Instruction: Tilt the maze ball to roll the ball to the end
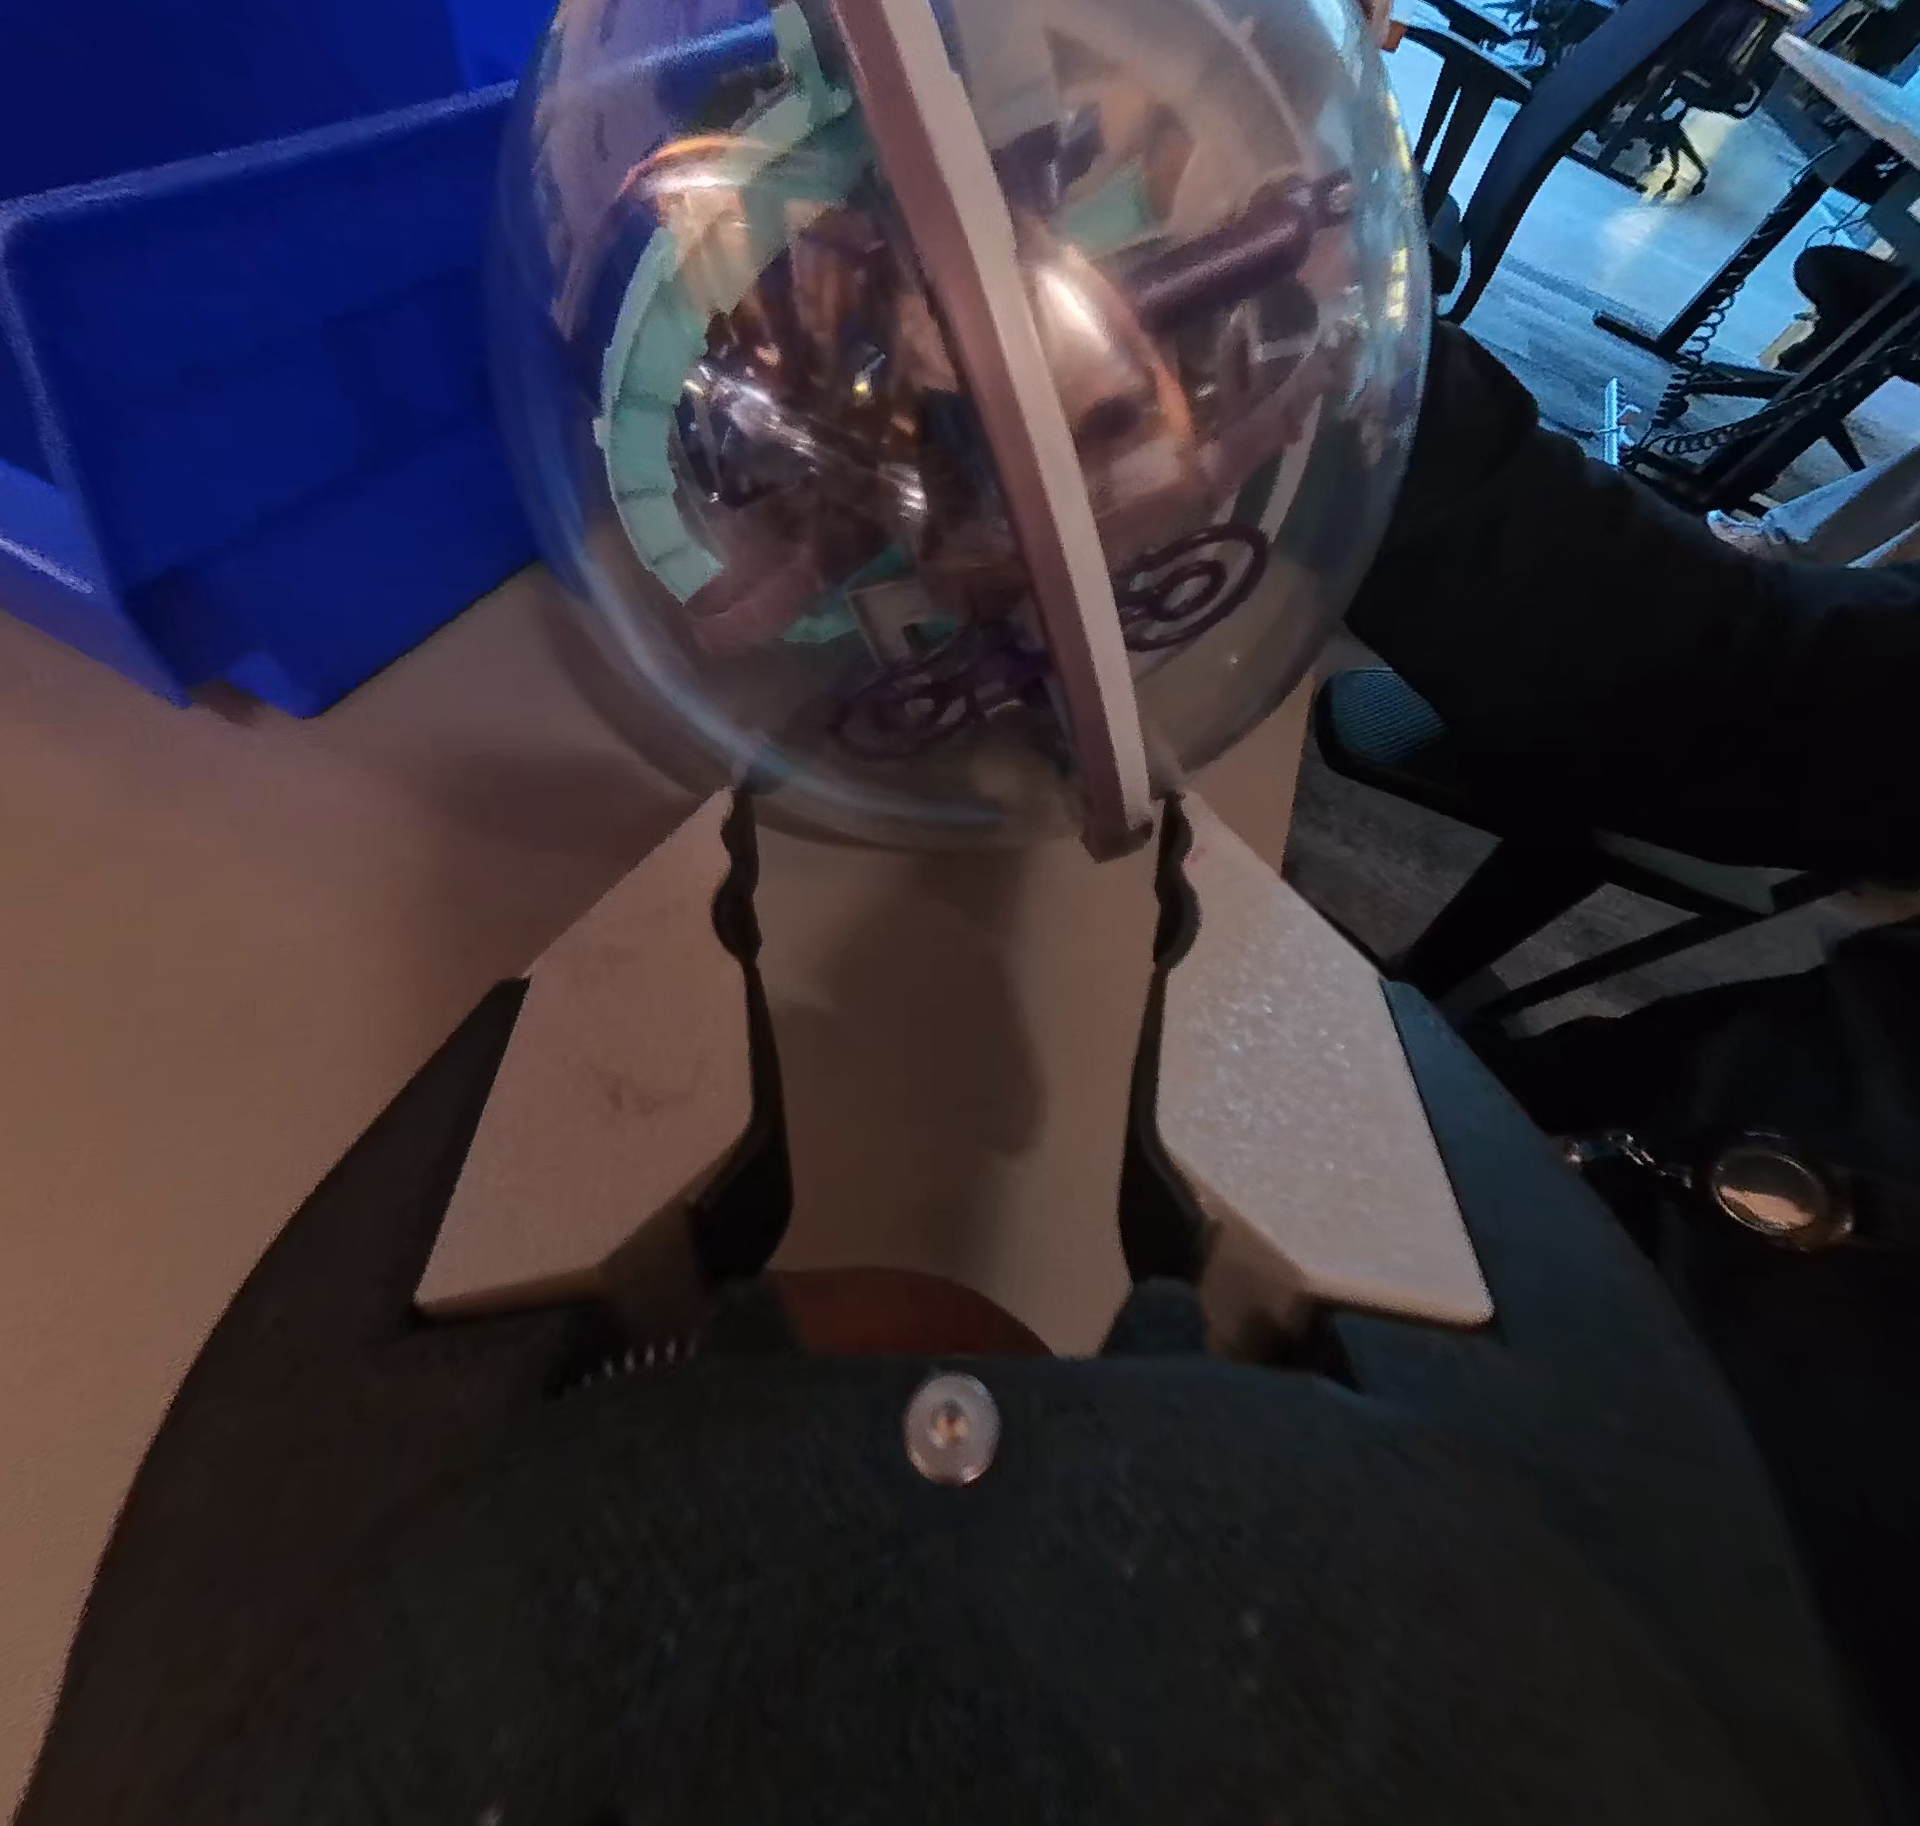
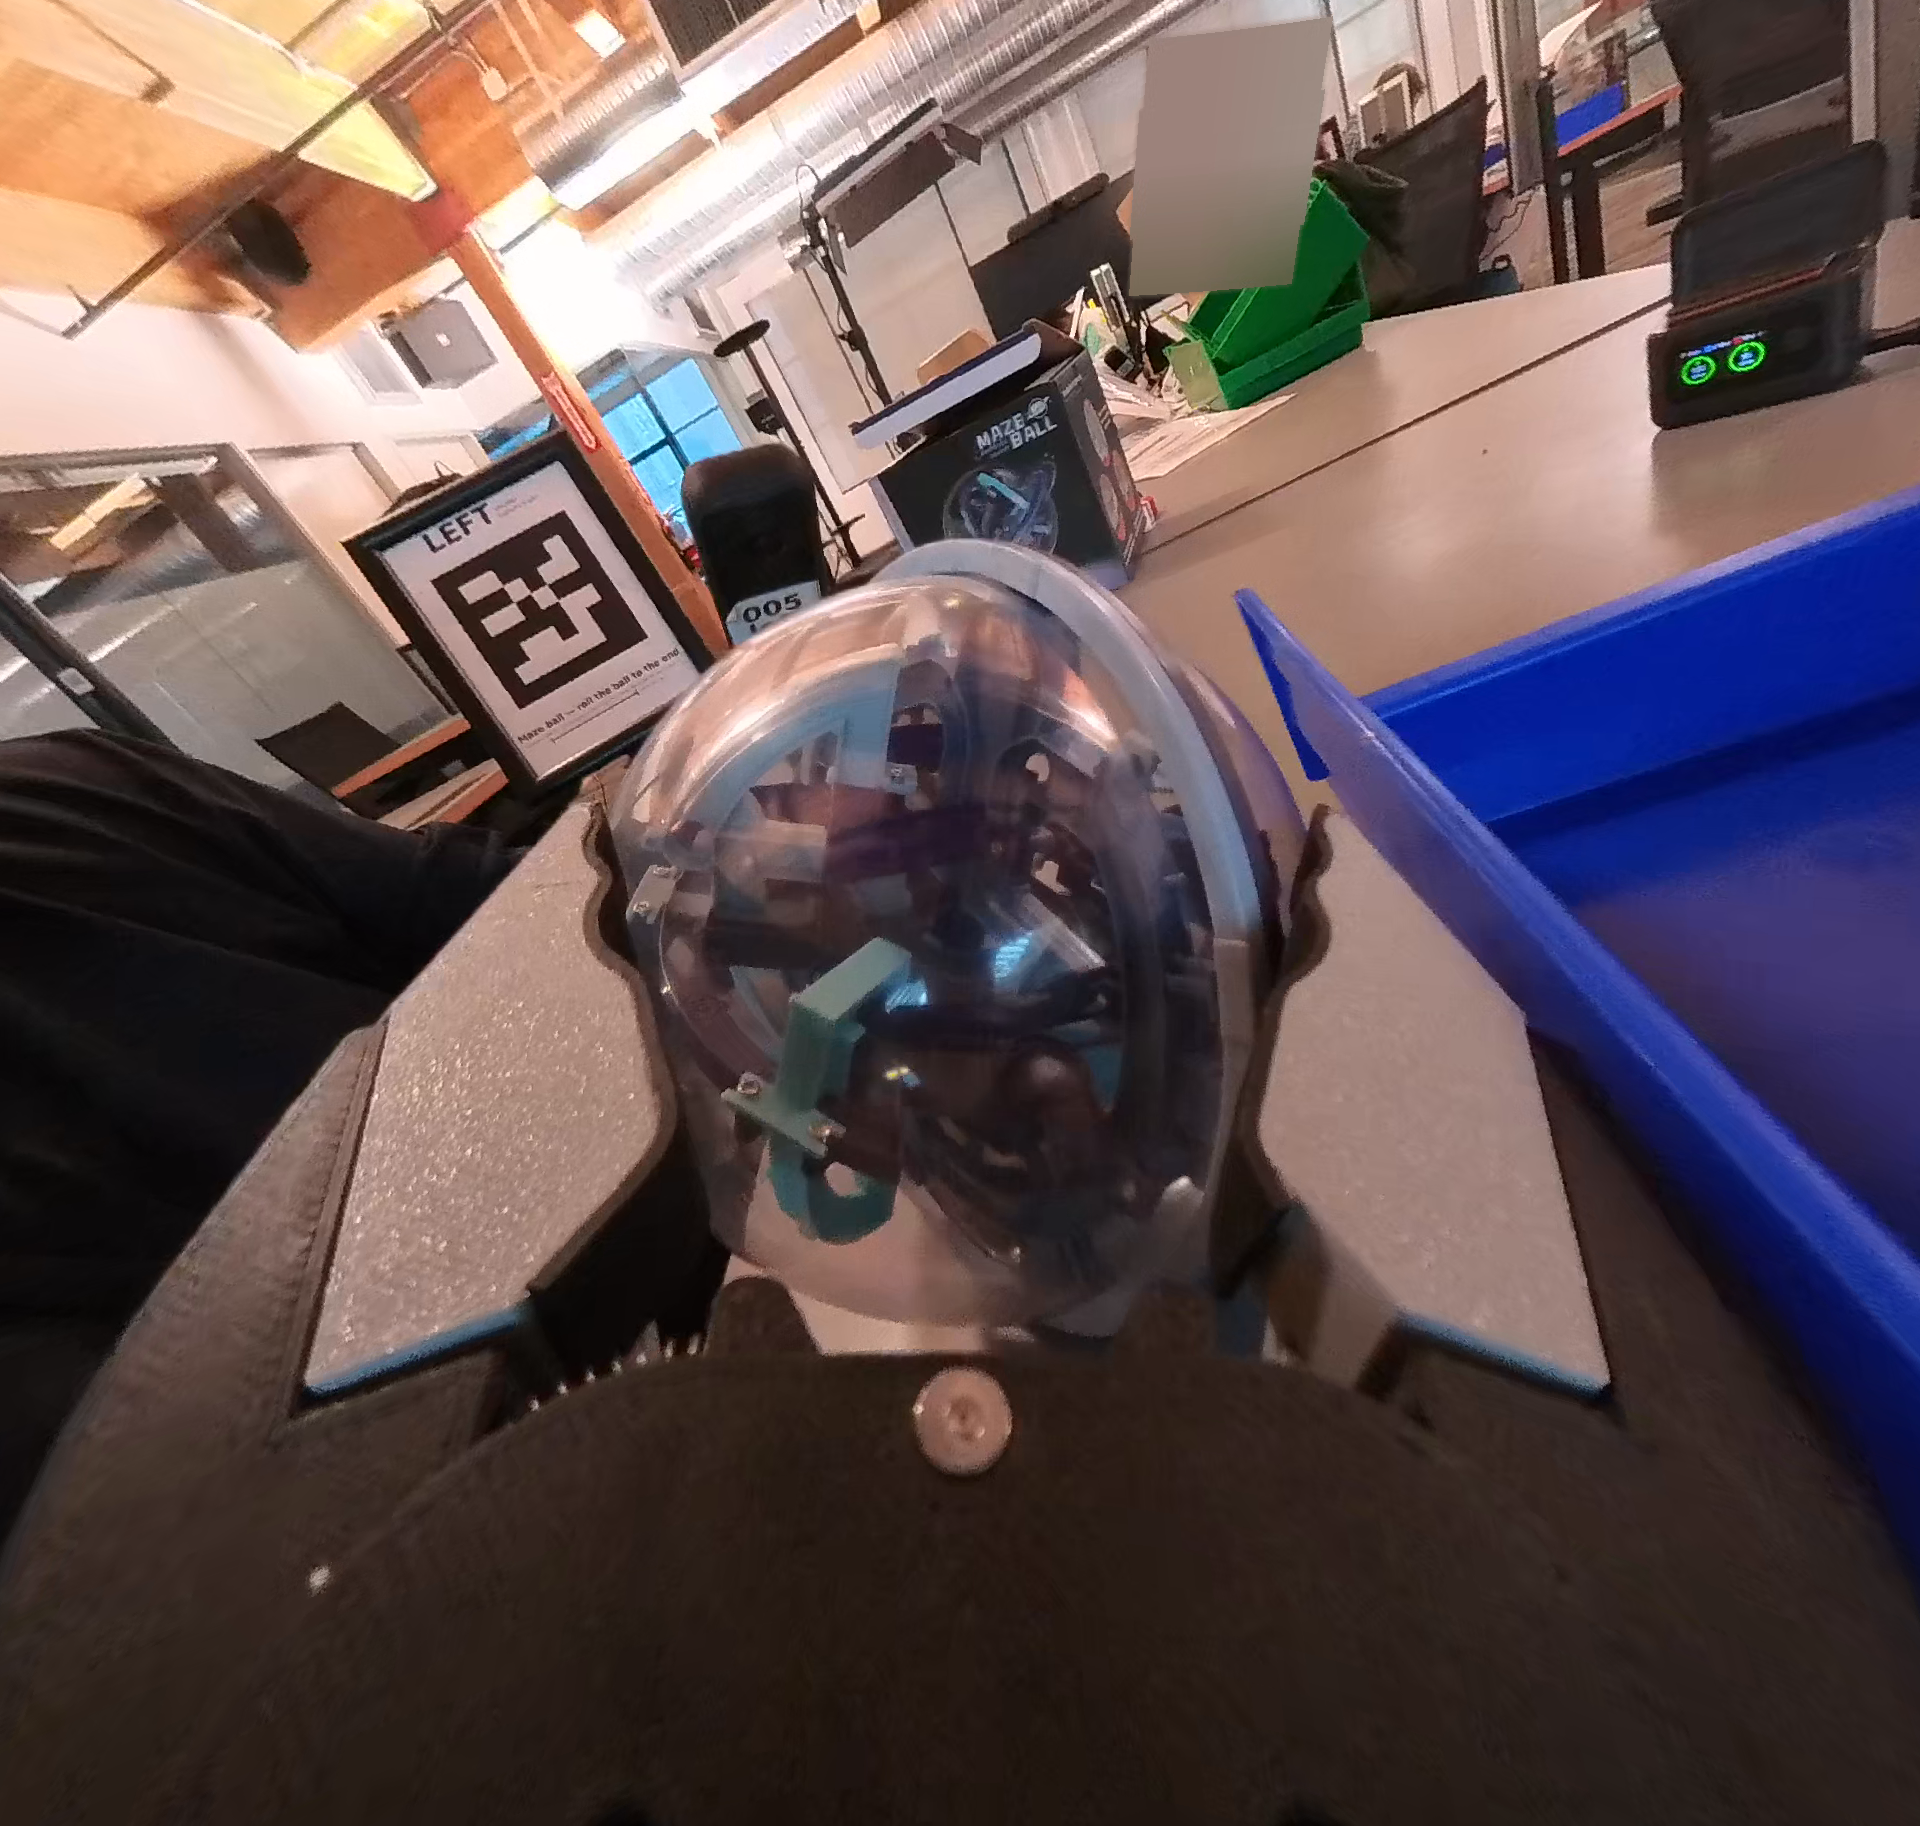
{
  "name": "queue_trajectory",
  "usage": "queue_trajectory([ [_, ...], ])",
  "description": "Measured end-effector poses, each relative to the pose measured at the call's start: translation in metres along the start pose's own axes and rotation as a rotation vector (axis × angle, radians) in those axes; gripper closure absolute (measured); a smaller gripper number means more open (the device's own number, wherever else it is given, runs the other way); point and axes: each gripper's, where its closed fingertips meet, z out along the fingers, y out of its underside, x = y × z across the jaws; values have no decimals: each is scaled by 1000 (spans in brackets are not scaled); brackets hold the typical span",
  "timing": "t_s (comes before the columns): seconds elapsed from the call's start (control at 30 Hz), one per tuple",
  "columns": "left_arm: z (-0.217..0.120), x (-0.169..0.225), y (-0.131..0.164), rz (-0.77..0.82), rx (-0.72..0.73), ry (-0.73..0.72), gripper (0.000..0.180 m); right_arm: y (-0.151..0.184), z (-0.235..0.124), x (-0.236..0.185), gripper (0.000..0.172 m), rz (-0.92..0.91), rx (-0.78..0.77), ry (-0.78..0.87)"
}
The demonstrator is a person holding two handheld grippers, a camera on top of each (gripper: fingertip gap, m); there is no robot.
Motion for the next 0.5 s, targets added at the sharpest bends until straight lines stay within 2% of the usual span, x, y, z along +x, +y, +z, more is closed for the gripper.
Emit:
queue_trajectory([
  [0.4,5,14,11,61,-71,35,105,-4,0,-1,50,28,-1,-6],
  [0.5,10,18,17,114,-115,17,107,-6,-2,-3,57,58,1,-26],
])
